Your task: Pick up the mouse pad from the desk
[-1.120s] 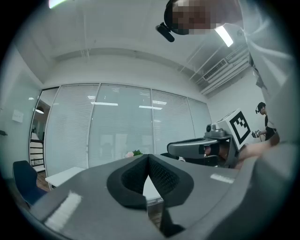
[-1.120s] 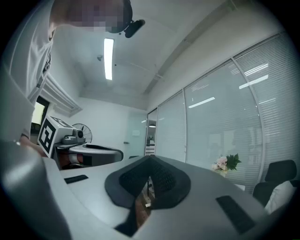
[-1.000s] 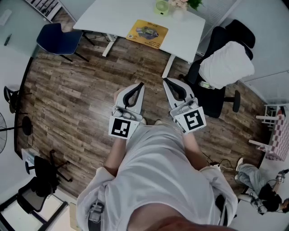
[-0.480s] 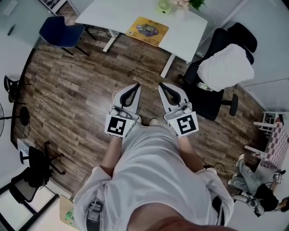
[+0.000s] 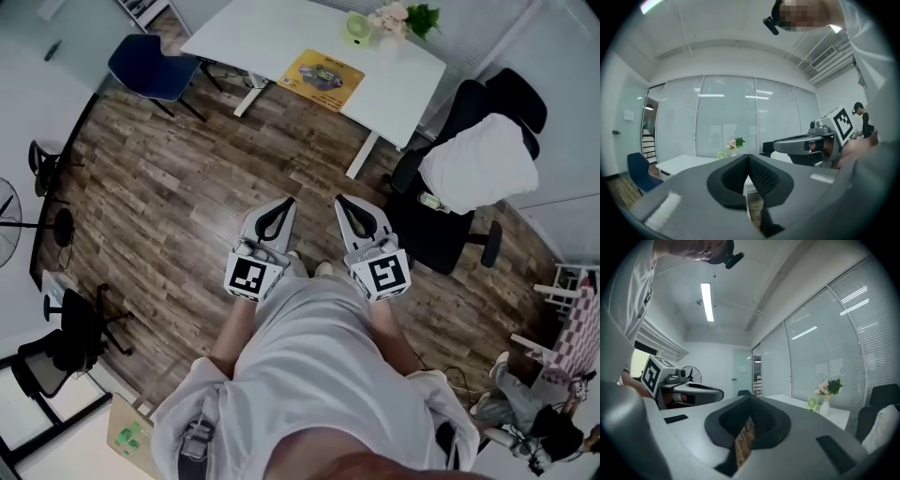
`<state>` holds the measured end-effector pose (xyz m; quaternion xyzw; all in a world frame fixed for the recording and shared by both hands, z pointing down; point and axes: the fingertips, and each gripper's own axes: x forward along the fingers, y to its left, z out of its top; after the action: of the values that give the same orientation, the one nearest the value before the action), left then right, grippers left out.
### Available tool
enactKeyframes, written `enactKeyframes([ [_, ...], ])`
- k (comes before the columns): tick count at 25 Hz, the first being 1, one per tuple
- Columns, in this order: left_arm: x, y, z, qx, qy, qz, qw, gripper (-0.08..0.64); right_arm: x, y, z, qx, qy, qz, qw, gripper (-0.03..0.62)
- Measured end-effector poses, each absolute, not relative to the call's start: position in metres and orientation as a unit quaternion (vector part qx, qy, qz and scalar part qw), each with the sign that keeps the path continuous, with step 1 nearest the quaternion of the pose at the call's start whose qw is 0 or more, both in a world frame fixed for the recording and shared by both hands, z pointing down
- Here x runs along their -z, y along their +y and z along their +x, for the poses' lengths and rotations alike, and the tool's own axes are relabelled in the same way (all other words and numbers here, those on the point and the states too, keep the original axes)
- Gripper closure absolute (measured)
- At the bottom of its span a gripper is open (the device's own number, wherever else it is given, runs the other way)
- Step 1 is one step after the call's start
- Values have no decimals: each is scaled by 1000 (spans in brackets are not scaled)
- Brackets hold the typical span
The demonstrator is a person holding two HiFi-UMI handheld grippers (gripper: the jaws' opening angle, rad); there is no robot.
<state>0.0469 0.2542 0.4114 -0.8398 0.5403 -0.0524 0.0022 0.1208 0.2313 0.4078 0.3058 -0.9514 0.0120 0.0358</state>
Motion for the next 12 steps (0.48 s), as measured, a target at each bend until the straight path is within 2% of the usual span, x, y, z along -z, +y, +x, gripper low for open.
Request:
enactKeyframes([
  [12, -425, 266, 50, 74, 548, -833, -10, 577, -430, 231, 126, -62, -951, 299, 40, 591],
])
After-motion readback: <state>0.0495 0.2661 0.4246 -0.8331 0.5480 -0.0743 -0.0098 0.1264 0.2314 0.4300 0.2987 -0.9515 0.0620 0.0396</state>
